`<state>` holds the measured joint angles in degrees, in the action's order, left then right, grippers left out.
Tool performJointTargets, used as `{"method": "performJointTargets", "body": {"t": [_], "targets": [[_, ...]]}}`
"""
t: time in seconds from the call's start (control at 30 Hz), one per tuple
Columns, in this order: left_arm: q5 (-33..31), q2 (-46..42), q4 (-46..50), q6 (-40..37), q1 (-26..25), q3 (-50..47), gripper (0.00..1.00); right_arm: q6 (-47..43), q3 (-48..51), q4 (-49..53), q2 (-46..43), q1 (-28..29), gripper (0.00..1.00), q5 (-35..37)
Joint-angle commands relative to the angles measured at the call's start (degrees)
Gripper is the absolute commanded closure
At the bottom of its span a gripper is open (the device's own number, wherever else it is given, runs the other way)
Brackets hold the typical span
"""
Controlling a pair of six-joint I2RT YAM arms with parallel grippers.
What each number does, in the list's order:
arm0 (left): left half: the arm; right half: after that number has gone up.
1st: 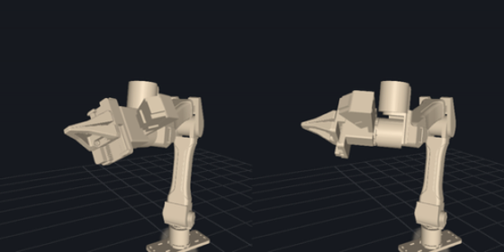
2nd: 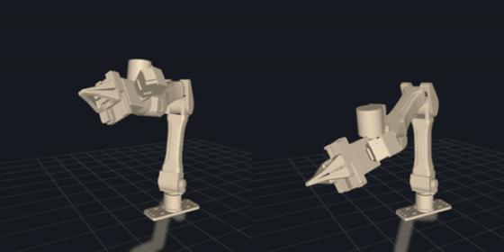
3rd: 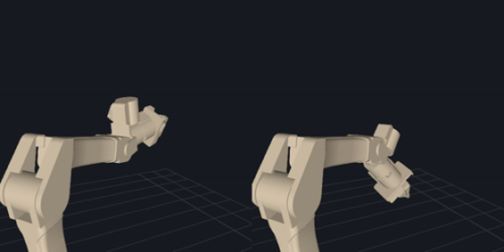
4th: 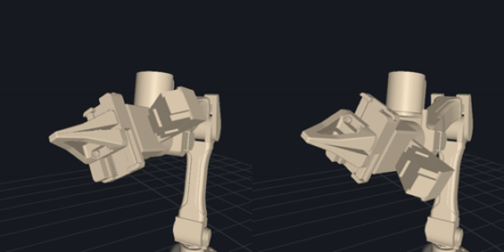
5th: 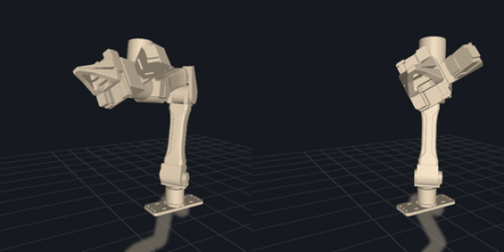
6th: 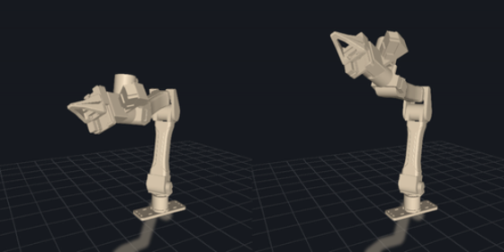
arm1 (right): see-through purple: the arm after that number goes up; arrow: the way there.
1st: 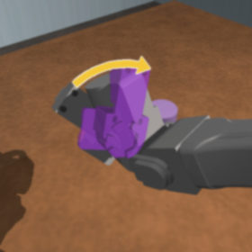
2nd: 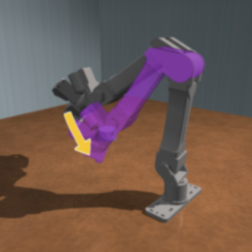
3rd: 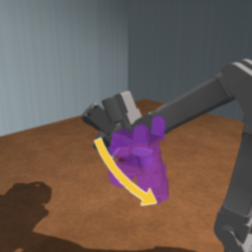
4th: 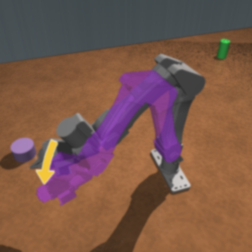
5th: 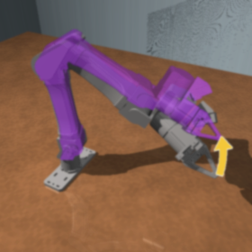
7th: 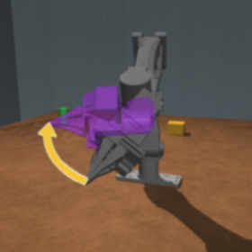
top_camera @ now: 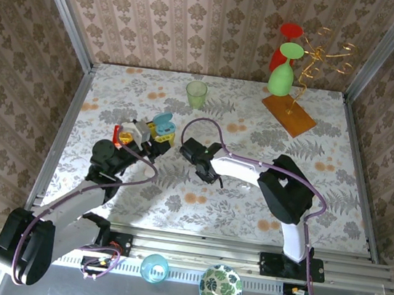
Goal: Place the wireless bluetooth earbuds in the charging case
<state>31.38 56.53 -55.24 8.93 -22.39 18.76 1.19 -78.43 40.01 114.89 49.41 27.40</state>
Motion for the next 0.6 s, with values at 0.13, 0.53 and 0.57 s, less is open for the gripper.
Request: {"method": "performJointTargets", "body": {"t": [0.13, 0.53, 0.57], "targets": [[-0.35, -0.77, -0.74, -1.04, 0.38, -0.48, 0.81, -1.19, -1.5, 2.79, 1.72, 0.37, 0.74, 3.3], [-0.38, -0.89, -0.73, -0.97, 0.35, -0.48, 0.81, -1.54, -1.92, 2.92, 3.73, 0.25, 0.74, 3.43], [-0.35, -0.9, -0.72, -0.98, 0.35, -0.39, 0.81, -1.39, -1.97, 3.07, 3.76, 0.32, 0.75, 3.43]]}}
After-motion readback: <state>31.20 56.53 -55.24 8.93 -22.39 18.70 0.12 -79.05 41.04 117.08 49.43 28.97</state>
